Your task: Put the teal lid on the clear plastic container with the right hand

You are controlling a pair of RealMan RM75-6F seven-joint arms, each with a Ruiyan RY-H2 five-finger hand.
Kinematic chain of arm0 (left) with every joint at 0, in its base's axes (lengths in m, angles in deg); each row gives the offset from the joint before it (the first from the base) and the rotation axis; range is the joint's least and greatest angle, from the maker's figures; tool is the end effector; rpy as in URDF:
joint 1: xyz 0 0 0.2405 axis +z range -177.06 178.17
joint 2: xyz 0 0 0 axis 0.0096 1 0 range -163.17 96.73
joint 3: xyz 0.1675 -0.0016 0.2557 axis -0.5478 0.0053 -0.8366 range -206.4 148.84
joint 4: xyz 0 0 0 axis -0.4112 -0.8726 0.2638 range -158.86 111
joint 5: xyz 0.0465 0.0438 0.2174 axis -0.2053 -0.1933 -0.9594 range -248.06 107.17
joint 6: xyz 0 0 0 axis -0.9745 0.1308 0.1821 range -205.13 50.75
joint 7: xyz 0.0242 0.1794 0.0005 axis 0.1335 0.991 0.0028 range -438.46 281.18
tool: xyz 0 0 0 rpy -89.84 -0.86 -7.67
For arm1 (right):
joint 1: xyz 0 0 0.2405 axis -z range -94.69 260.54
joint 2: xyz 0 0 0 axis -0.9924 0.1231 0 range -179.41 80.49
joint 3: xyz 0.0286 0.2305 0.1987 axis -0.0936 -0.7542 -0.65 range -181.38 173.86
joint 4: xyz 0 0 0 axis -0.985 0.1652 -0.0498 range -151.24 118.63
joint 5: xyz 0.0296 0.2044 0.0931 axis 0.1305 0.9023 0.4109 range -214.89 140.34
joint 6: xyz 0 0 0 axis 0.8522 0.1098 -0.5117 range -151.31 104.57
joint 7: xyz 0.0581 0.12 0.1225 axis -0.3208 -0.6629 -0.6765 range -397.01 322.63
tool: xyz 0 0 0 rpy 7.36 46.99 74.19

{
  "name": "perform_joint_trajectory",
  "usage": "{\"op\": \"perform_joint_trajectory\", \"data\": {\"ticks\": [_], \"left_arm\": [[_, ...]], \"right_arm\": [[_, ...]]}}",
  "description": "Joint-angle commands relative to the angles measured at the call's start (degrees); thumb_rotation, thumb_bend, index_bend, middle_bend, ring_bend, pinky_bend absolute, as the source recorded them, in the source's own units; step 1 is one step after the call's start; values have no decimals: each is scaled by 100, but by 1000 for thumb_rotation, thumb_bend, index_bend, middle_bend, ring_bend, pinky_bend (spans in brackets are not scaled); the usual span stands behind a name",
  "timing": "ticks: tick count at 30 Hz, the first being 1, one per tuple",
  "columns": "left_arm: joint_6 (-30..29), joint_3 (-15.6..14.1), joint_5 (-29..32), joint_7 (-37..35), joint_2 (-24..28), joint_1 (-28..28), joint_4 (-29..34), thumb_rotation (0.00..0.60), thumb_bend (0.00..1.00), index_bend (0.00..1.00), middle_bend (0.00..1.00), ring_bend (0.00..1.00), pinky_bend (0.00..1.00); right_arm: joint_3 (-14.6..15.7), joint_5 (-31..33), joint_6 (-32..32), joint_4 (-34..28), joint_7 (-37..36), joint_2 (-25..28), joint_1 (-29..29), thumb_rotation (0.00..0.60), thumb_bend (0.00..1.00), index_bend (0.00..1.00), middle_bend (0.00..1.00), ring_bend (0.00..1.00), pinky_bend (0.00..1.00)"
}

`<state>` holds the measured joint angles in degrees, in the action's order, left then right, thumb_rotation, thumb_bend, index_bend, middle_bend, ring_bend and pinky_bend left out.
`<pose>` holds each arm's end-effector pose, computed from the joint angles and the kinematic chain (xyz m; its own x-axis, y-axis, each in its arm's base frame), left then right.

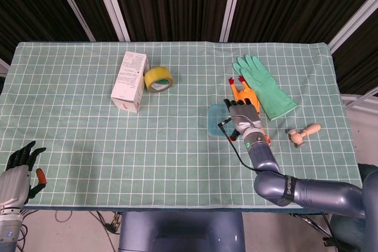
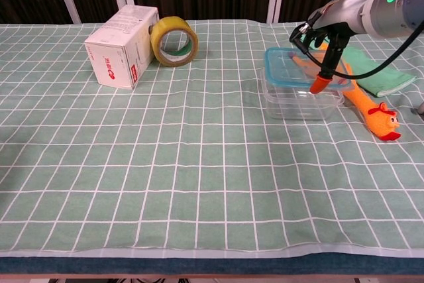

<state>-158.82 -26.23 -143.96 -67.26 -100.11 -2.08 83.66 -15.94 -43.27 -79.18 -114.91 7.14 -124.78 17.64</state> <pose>-0.3442 0.1990 0.1209 0.2511 0.1383 0.9580 0.9396 0.2031 -0.2756 -0.1185 -0.4692 0.0180 0.4574 -0.4591 0.7616 -0.8754 -0.0818 0.4765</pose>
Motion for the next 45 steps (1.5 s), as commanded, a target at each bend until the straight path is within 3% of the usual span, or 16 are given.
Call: {"op": "perform_joint_trajectory", "data": {"ticks": [1, 19, 45], "left_arm": [[1, -1, 8, 4, 1, -3, 5, 600, 741, 179, 0, 0, 0], [19, -11, 46, -10, 18, -22, 18, 600, 741, 180, 0, 0, 0], [7, -7, 90, -15, 19, -36, 16, 600, 741, 180, 0, 0, 0]], "right_arm": [[-36, -171, 101, 92, -278, -64, 116, 600, 260, 0, 479, 123, 0], [117, -848, 202, 514, -792, -480, 300, 600, 261, 0, 479, 123, 0], [233, -974, 474, 800, -742, -577, 207, 600, 260, 0, 479, 123, 0]]}}
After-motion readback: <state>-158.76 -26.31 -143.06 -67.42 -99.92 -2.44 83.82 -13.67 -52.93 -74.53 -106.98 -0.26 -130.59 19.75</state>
